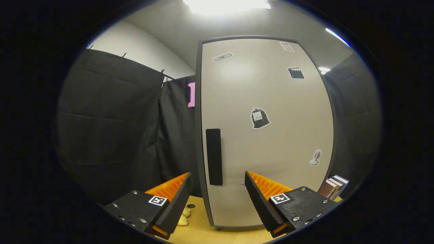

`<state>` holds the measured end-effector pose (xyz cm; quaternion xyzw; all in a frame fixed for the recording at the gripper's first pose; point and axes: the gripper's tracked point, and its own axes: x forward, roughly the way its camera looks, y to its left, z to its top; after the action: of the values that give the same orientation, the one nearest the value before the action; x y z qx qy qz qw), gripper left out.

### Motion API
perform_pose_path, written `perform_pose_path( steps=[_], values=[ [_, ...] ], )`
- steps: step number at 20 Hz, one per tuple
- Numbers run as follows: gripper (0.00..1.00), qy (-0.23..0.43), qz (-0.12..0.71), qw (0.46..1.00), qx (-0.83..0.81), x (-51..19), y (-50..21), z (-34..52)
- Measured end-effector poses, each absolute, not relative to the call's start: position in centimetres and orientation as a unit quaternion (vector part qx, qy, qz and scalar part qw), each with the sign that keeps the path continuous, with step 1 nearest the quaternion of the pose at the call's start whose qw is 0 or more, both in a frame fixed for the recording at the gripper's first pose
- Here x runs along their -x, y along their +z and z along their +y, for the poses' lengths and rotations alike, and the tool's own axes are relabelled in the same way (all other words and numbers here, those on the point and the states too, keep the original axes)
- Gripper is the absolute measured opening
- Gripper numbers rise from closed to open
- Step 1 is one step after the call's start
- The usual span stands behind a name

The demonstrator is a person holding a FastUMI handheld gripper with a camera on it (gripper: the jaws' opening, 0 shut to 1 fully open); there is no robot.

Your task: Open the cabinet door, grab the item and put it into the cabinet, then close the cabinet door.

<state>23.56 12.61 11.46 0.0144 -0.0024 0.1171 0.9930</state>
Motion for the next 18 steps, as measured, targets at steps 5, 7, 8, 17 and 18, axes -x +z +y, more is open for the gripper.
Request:
perform_pose_path(
  steps=[5,7,8,17,18],
  values=[
    [0.91,0.110,0.002,0.994,-0.003,-27.7,12.1,13.6],
    [0.87,0.108,0.011,0.994,0.007,-29.0,11.6,14.1],
    [0.83,0.106,0.017,0.994,0.013,-29.6,11.3,14.3],
    [0.36,0.097,0.044,0.994,0.024,-32.0,10.4,15.5],
    [0.32,0.096,0.046,0.994,0.023,-31.8,10.4,15.5]
  ],
)
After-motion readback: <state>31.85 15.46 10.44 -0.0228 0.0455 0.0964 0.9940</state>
